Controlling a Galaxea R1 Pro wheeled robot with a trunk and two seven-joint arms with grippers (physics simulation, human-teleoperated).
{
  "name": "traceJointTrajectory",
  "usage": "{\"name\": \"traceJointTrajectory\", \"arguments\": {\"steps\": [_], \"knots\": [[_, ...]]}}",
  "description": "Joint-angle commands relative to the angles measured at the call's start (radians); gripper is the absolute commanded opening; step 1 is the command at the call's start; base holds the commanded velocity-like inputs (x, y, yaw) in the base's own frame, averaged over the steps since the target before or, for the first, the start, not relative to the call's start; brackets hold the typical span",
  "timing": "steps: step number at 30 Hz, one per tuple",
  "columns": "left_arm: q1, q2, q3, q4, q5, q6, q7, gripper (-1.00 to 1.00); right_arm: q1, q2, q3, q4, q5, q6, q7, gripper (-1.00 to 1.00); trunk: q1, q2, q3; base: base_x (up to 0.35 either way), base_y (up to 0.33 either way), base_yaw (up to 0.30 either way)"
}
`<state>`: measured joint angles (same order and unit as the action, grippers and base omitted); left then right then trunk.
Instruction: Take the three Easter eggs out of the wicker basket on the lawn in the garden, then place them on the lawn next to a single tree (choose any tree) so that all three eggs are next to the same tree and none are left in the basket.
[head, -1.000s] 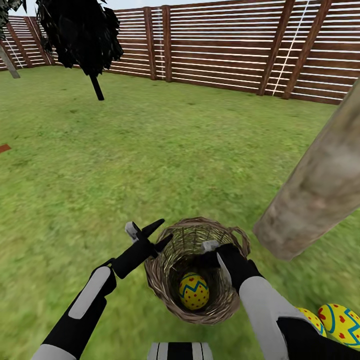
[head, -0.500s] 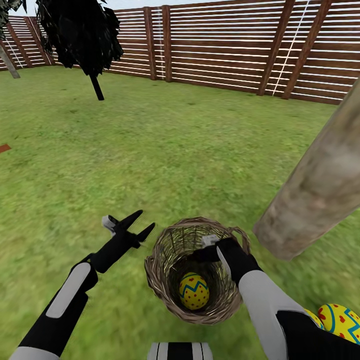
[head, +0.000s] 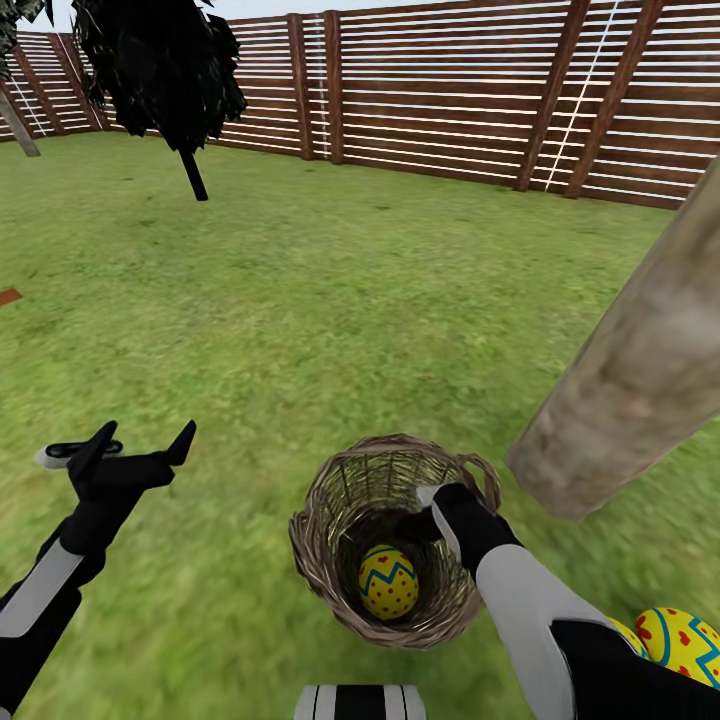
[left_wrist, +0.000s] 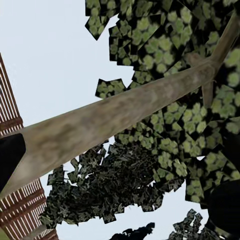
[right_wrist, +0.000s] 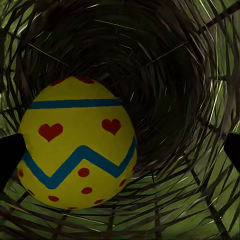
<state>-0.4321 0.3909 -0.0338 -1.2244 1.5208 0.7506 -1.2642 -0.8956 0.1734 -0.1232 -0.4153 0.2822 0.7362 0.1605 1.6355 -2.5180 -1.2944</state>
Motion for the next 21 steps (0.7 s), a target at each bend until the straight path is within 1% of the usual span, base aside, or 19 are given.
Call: {"name": "traceJointTrajectory", "arguments": {"steps": [1, 4, 6, 10, 17, 21], "knots": [[-0.001, 0.001, -0.003, 0.002, 0.009, 0.009, -0.001, 1.00, 0.000, 0.001, -0.007, -0.001, -0.010, 0.003, 0.006, 1.00, 0.000, 0.000, -0.001, 0.000, 0.032, 0.000], [-0.001, 0.000, -0.003, 0.003, 0.009, 0.010, -0.001, 1.00, 0.000, 0.001, -0.006, -0.001, -0.050, 0.002, 0.004, 1.00, 0.000, 0.000, -0.001, 0.000, 0.178, 0.000], [-0.001, 0.000, -0.003, 0.004, 0.009, 0.010, -0.001, 1.00, 0.000, 0.001, -0.005, 0.000, -0.057, 0.002, 0.004, 1.00, 0.000, 0.000, -0.001, 0.000, 0.271, 0.000], [0.000, 0.000, -0.003, 0.006, 0.010, 0.009, -0.001, 1.00, 0.000, 0.001, -0.005, 0.000, -0.061, 0.002, 0.004, 1.00, 0.000, 0.000, -0.001, 0.000, 0.171, 0.000], [0.000, -0.001, -0.003, 0.015, 0.010, 0.009, -0.001, 1.00, 0.000, 0.001, -0.005, 0.000, -0.064, 0.002, 0.004, 1.00, 0.000, 0.000, -0.001, 0.000, 0.021, -0.005], [0.000, -0.001, -0.003, 0.017, 0.010, 0.009, -0.001, 1.00, 0.000, 0.001, -0.005, 0.000, -0.065, 0.001, 0.003, 1.00, 0.000, 0.000, 0.000, 0.000, 0.001, -0.156]]}}
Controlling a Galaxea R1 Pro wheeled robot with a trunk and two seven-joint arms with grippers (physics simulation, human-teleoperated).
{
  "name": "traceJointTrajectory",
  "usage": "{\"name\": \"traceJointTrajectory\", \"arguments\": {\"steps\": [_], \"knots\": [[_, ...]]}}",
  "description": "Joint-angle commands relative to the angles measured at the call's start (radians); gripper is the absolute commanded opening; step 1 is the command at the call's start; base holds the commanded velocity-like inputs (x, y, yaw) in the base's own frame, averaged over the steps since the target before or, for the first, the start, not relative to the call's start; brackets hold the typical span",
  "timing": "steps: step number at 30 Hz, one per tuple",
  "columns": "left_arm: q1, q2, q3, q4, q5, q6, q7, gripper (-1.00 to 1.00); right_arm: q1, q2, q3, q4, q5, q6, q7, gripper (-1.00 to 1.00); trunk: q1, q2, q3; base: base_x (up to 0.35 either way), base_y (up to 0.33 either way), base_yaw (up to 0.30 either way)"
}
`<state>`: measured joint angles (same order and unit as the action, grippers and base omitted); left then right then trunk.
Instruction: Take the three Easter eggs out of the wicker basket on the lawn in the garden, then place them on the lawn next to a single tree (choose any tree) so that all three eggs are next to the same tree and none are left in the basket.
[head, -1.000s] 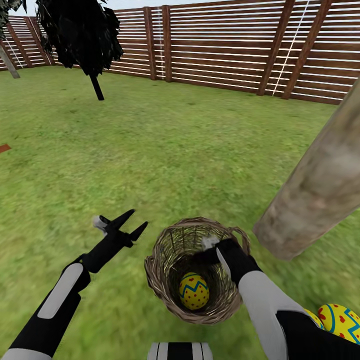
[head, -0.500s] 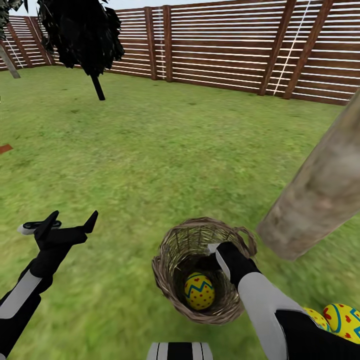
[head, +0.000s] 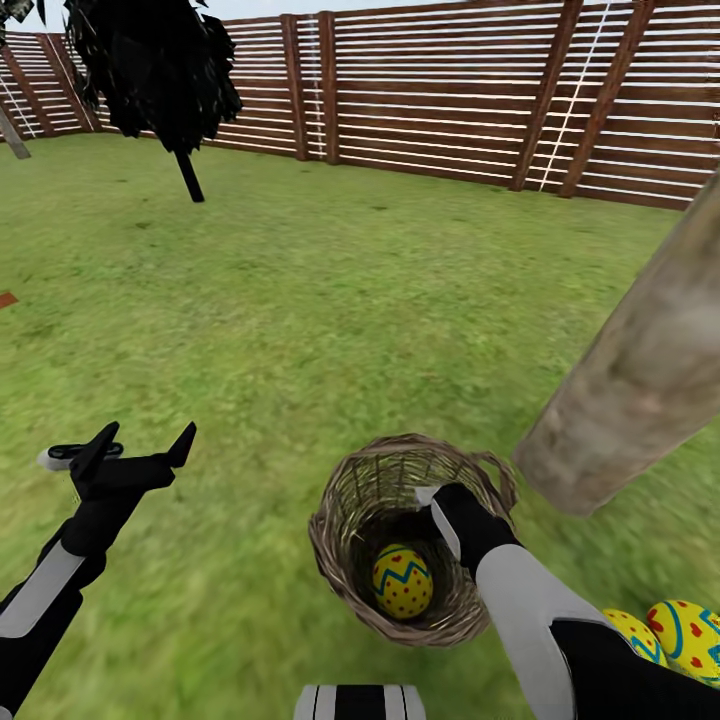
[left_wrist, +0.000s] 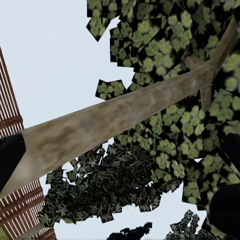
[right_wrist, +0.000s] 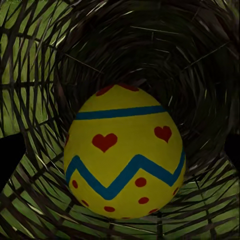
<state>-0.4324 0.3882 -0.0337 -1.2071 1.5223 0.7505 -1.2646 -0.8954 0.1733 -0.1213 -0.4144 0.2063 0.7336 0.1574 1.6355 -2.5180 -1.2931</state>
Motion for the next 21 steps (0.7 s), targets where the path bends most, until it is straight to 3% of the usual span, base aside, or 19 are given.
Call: {"name": "traceJointTrajectory", "arguments": {"steps": [1, 4, 9, 11, 21], "knots": [[0.000, 0.001, -0.003, 0.000, 0.009, 0.009, -0.001, 1.00, 0.000, 0.001, -0.007, -0.001, 0.009, 0.004, 0.006, 1.00, 0.000, 0.000, 0.000, 0.000, 0.000, -0.239], [0.000, 0.001, -0.003, 0.002, 0.008, 0.008, -0.001, 1.00, 0.000, 0.001, -0.007, -0.001, -0.008, 0.001, 0.000, 1.00, 0.000, 0.000, 0.002, 0.000, 0.000, -0.257], [0.000, 0.000, -0.004, 0.001, 0.007, 0.007, -0.001, 1.00, 0.000, 0.001, -0.007, -0.001, -0.037, -0.001, -0.090, 1.00, 0.000, 0.000, 0.005, 0.000, 0.000, -0.260], [0.000, 0.000, -0.003, 0.001, 0.007, 0.008, -0.001, 1.00, 0.000, 0.001, -0.006, 0.002, -0.083, -0.002, -0.116, 1.00, 0.001, -0.001, -0.003, 0.000, 0.000, -0.060], [0.000, -0.006, -0.005, 0.000, 0.007, 0.009, 0.001, 1.00, -0.002, 0.001, 0.010, 0.003, -0.090, 0.000, -0.094, 1.00, 0.005, -0.003, -0.042, 0.000, 0.000, -0.002]]}}
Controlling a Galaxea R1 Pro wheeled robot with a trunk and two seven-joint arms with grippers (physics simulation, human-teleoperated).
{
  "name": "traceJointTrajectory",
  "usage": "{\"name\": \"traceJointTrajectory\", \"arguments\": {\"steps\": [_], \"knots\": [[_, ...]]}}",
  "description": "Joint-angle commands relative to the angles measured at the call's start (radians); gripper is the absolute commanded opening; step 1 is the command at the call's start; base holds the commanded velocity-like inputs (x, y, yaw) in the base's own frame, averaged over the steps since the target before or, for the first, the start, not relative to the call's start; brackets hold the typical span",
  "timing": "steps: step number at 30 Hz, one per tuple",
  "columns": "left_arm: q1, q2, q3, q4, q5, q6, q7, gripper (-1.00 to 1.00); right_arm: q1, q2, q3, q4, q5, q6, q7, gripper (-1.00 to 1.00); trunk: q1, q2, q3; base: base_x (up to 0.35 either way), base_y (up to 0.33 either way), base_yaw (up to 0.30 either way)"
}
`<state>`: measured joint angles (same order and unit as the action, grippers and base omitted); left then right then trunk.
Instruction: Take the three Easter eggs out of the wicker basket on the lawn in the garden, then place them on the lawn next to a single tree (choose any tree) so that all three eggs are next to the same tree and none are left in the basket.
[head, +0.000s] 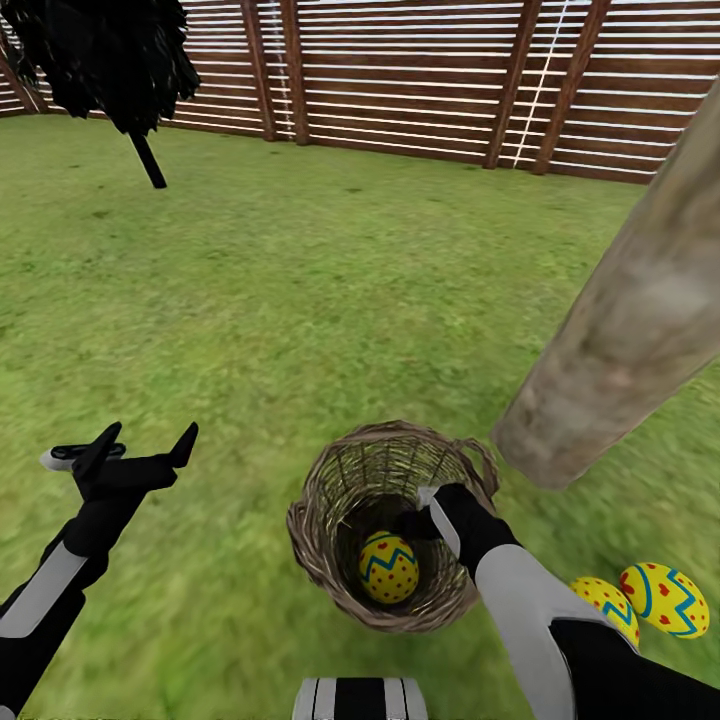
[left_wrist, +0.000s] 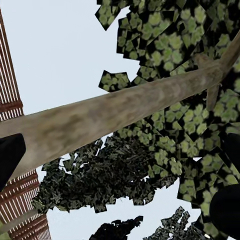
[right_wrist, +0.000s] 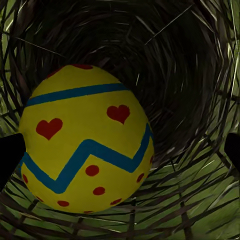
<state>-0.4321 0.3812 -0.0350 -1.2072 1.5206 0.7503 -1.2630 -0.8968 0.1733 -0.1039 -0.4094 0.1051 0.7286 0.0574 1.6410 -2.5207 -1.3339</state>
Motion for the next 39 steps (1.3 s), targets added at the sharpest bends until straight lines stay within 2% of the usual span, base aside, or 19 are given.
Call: {"name": "traceJointTrajectory", "arguments": {"steps": [1, 4, 8, 16, 18, 21, 22, 23, 39], "knots": [[0.005, 0.007, 0.002, 0.006, 0.003, 0.003, 0.004, 1.00, -0.006, 0.001, -0.002, 0.004, 0.005, 0.010, 0.000, 1.00, 0.000, 0.000, -0.001, 0.000, 0.000, 0.000], [0.022, 0.016, -0.010, 0.023, -0.010, 0.001, 0.005, 1.00, -0.023, 0.001, -0.007, 0.021, -0.010, 0.026, 0.017, 1.00, 0.000, 0.000, -0.001, 0.000, 0.000, 0.000], [0.045, 0.006, -0.013, 0.045, -0.033, 0.003, -0.001, 1.00, -0.031, 0.001, -0.004, 0.043, -0.005, 0.048, 0.040, 1.00, 0.000, 0.000, -0.001, 0.000, 0.000, 0.000], [0.047, 0.005, -0.013, 0.090, -0.078, 0.003, -0.001, 1.00, -0.032, 0.001, 0.001, 0.046, -0.004, 0.093, 0.085, 1.00, 0.000, 0.000, -0.001, 0.000, 0.000, 0.000], [0.047, 0.005, -0.013, 0.101, -0.080, 0.003, -0.001, 1.00, -0.033, 0.001, 0.012, 0.045, -0.004, 0.104, 0.096, 1.00, 0.000, 0.000, -0.001, 0.000, 0.000, 0.000], [0.047, 0.005, -0.013, 0.118, -0.080, 0.002, -0.001, 1.00, -0.033, 0.001, 0.029, 0.035, -0.004, 0.121, 0.113, 1.00, 0.001, -0.001, -0.012, 0.000, 0.000, 0.000], [0.047, 0.005, -0.013, 0.146, -0.080, 0.003, -0.001, 1.00, -0.033, 0.001, 0.118, 0.032, -0.004, 0.143, 0.192, 1.00, 0.002, -0.001, -0.016, 0.000, 0.000, 0.000], [0.047, 0.005, -0.013, 0.146, -0.080, 0.003, -0.001, 1.00, -0.033, 0.001, 0.130, 0.027, -0.004, 0.143, 0.192, 1.00, 0.002, -0.002, -0.020, 0.000, 0.000, 0.000], [0.047, 0.005, -0.013, 0.148, -0.082, 0.001, -0.001, 1.00, -0.033, 0.001, 0.144, -0.081, -0.004, 0.145, 0.189, 1.00, 0.009, -0.005, -0.078, 0.000, 0.000, 0.000]]}}
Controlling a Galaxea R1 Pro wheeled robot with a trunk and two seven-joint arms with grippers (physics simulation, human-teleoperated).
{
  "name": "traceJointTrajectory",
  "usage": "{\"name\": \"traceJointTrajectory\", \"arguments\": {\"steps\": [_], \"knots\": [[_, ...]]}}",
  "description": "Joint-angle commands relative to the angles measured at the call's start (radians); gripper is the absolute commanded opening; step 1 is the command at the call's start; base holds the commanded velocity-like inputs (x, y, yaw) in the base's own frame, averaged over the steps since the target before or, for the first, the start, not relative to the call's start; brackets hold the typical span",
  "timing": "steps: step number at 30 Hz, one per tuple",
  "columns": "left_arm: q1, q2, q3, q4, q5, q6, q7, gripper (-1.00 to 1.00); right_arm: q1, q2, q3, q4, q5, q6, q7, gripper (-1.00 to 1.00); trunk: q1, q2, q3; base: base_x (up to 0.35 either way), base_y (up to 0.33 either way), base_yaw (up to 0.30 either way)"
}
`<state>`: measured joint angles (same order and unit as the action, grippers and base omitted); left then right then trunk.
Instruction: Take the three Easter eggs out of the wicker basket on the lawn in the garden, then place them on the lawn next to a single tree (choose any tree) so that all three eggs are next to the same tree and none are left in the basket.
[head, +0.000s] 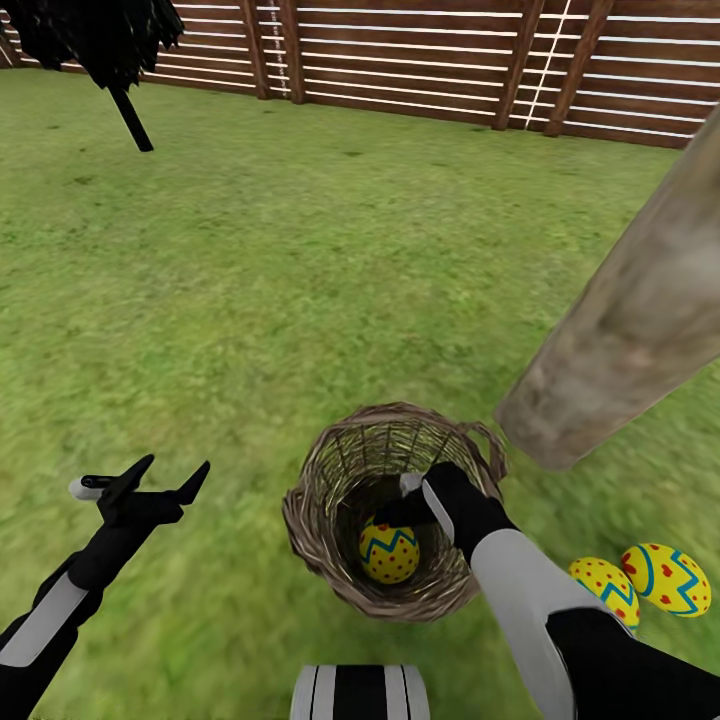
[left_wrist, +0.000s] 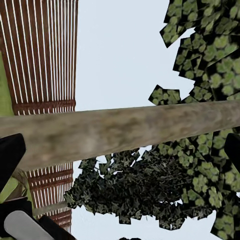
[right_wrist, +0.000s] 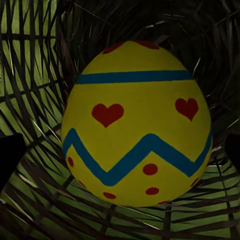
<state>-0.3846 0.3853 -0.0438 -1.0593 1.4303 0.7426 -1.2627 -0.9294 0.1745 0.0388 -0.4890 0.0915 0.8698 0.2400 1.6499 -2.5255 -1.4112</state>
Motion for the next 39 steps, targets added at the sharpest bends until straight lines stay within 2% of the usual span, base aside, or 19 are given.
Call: {"name": "traceJointTrajectory", "arguments": {"steps": [1, 16, 24, 39], "knots": [[0.000, 0.001, -0.004, 0.000, 0.009, 0.009, -0.001, 1.00, 0.000, 0.000, 0.001, -0.004, 0.010, 0.005, 0.007, 1.00, 0.000, 0.000, -0.001, 0.000, 0.000, 0.000], [0.000, 0.001, -0.004, 0.001, 0.009, 0.009, 0.000, 1.00, 0.000, 0.000, 0.001, -0.007, 0.008, 0.019, 0.003, 1.00, 0.000, 0.000, -0.001, 0.000, 0.000, 0.000], [0.000, 0.001, -0.004, -0.002, 0.009, 0.009, 0.000, 1.00, -0.003, 0.000, 0.001, 0.000, 0.008, 0.018, -0.032, 1.00, 0.003, -0.002, -0.032, 0.000, 0.000, 0.000], [0.000, 0.001, -0.004, -0.001, 0.009, 0.009, 0.000, 1.00, -0.003, 0.000, 0.001, -0.006, 0.008, 0.017, -0.032, 1.00, 0.010, -0.006, -0.090, 0.000, 0.000, 0.000]]}}
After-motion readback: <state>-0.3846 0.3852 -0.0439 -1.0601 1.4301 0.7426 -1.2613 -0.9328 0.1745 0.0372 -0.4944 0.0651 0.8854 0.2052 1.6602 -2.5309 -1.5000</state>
